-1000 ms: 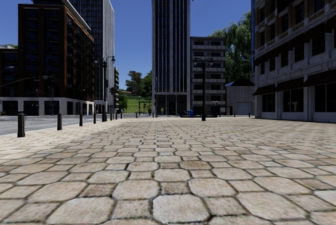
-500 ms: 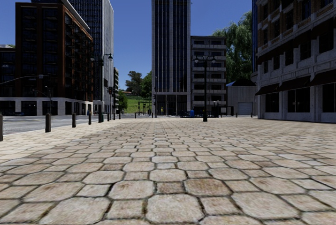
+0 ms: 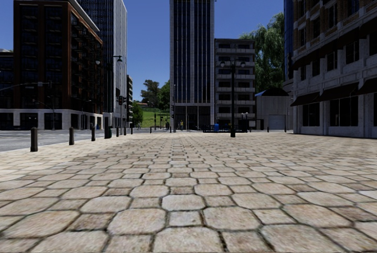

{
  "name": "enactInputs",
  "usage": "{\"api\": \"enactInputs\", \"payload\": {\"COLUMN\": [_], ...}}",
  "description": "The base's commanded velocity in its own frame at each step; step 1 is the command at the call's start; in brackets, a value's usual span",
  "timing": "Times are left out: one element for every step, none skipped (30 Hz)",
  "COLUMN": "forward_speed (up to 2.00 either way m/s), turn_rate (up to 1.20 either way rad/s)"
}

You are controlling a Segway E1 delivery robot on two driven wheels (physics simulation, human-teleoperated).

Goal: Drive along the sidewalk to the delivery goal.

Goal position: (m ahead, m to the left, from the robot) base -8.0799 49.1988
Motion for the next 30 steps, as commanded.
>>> {"api": "enactInputs", "payload": {"forward_speed": [1.87,1.87,1.87,1.87,1.87,1.87,1.87,1.87,1.87,1.87,1.87,1.87,1.87,1.87,1.87,1.87,1.87,1.87,1.87,1.87,1.87,1.87,1.87,1.87,1.87,1.87,1.87,1.87,1.87,1.87], "turn_rate": [0.00,0.00,0.00,0.00,0.00,0.00,0.00,0.00,0.00,0.00,0.00,0.00,0.00,0.00,0.00,0.00,0.00,0.00,0.00,0.00,0.00,0.00,0.00,0.00,0.00,0.00,0.00,0.00,0.00,0.00]}}
